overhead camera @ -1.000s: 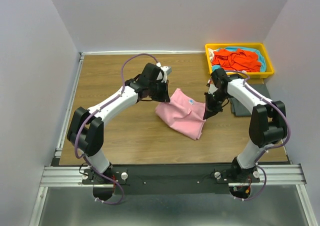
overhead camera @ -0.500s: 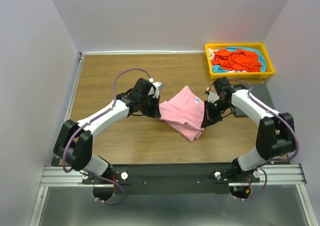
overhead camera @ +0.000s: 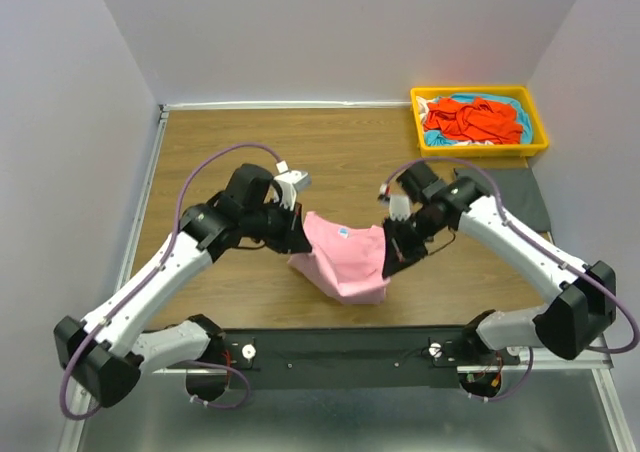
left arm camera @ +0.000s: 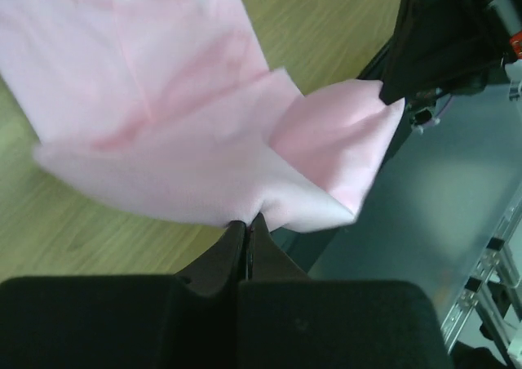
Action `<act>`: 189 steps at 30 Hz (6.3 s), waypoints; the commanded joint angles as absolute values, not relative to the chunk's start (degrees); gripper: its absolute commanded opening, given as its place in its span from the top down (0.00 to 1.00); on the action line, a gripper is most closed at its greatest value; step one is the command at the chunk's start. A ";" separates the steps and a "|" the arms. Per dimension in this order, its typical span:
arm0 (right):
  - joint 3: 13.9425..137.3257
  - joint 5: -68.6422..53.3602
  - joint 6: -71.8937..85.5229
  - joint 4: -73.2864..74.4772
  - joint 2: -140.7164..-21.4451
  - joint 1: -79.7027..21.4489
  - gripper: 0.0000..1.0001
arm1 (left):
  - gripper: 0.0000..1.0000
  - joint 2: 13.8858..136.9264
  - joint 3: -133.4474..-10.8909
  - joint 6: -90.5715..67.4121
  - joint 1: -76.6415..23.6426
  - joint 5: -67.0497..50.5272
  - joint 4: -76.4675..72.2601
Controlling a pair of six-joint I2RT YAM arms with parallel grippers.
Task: Fold and stack the t-shirts
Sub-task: Fold the tshirt
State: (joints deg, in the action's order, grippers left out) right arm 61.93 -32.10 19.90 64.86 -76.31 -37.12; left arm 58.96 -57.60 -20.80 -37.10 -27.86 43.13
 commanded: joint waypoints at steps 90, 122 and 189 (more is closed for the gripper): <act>63.90 -39.89 18.54 21.54 -90.88 -23.03 0.45 | 0.52 38.31 -40.51 -45.09 -20.56 -10.01 35.60; 82.10 -39.82 22.85 13.01 -116.38 -34.98 0.55 | 0.69 63.20 -35.08 -52.81 -34.46 -9.84 11.08; 54.32 -32.35 21.97 10.46 -90.88 -26.72 0.55 | 1.00 85.50 -39.18 -44.23 -25.67 -1.48 -1.31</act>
